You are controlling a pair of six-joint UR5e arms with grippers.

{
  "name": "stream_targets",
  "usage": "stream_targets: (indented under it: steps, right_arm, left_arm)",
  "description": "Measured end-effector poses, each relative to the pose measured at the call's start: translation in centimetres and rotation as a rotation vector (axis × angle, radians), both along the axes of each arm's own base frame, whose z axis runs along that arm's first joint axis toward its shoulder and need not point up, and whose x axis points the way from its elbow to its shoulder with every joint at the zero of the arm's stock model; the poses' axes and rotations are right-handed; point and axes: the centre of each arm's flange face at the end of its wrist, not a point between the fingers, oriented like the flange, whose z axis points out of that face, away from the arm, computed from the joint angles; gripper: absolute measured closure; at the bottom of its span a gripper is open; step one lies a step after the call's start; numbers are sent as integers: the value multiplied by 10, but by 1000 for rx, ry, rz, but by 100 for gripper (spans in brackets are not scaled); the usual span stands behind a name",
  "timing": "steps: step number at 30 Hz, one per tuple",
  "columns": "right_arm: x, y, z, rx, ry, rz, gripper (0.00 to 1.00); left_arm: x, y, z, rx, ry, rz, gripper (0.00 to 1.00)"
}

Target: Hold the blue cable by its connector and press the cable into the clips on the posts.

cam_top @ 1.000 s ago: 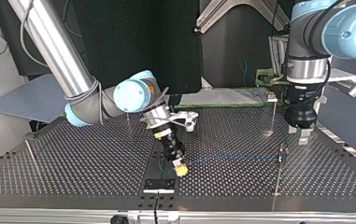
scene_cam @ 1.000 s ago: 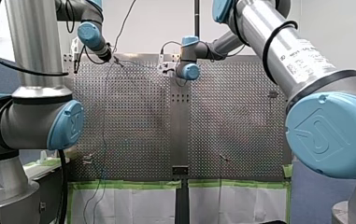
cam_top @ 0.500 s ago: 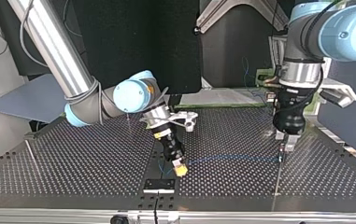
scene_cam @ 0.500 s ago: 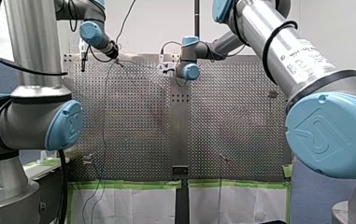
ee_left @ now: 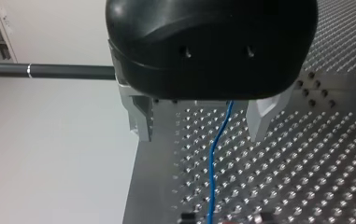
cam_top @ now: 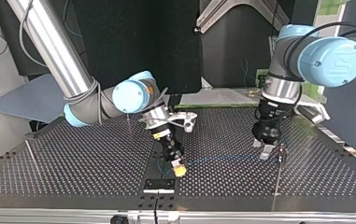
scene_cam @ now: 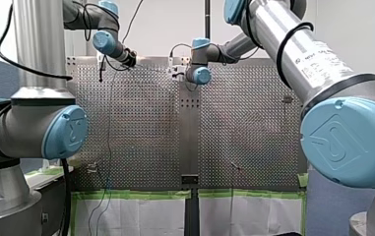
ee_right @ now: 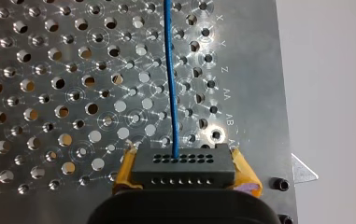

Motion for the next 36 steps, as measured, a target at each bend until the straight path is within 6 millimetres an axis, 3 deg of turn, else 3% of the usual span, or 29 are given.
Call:
stream_targets:
  steps: [21,36]
  right_arm:
    - [0,0,0,0,0,-1,100]
    - [0,0,0,0,2,-1,100]
  left_arm:
    - [55,-16,-1,18,9,113,2]
    - [64,-14,-6,29,21,178,2]
